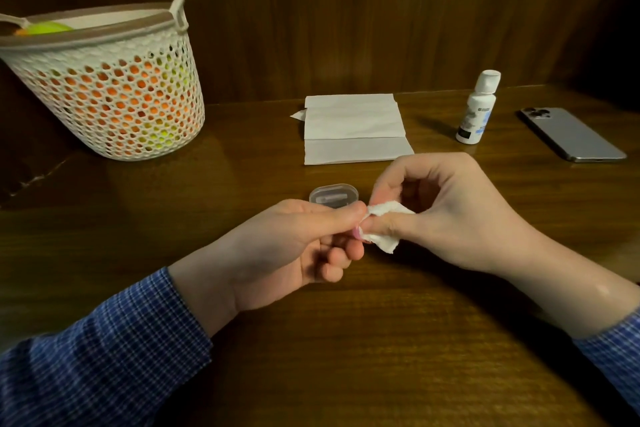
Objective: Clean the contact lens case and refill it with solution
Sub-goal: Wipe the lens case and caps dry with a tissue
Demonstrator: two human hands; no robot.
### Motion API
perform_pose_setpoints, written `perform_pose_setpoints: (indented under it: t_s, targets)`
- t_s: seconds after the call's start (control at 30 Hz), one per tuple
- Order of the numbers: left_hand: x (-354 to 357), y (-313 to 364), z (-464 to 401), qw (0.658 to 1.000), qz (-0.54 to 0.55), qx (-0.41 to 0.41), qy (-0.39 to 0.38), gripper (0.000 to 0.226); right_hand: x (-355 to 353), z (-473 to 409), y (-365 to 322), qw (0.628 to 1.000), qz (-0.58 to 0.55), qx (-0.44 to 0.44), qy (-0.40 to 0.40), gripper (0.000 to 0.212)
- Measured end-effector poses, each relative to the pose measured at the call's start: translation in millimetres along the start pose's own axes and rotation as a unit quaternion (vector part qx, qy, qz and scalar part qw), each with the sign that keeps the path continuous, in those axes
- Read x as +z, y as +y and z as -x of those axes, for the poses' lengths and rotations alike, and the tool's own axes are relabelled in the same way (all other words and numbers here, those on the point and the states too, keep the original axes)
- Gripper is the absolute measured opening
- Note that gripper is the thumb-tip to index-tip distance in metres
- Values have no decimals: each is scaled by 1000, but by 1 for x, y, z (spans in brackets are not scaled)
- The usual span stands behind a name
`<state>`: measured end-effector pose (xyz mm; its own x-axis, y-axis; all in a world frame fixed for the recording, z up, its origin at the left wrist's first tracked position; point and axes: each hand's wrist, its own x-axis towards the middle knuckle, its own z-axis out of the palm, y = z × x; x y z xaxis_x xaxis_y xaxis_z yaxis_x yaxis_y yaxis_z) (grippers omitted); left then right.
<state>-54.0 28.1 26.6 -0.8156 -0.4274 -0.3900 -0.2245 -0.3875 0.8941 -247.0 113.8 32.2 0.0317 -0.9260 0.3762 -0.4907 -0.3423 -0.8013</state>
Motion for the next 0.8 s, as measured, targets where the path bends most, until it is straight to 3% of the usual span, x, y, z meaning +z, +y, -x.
perform_pose_setpoints:
  t_s: [0.17, 0.3, 0.43, 0.63, 0.7, 0.8]
  targets:
    - [-4, -2, 2, 986, -70, 148, 20, 30, 3, -1, 3, 981, -164, 105, -3, 20]
    - [-3, -8, 1, 950, -139, 273, 64, 36, 9, -2, 6, 937, -290, 192, -6, 32]
    - [1, -8, 2, 903, -210, 359, 105, 38, 11, -2, 4, 901, -381, 204, -39, 32]
    - [3, -10, 1, 887, -236, 375, 130, 39, 8, -2, 6, 892, -398, 205, -69, 24]
    - [5, -9, 2, 909, -204, 342, 118, 36, 7, -2, 5, 911, -364, 183, -69, 20]
    - [9, -2, -2, 968, -33, 218, 116, 39, 4, -2, 4, 958, -248, 143, -27, 15]
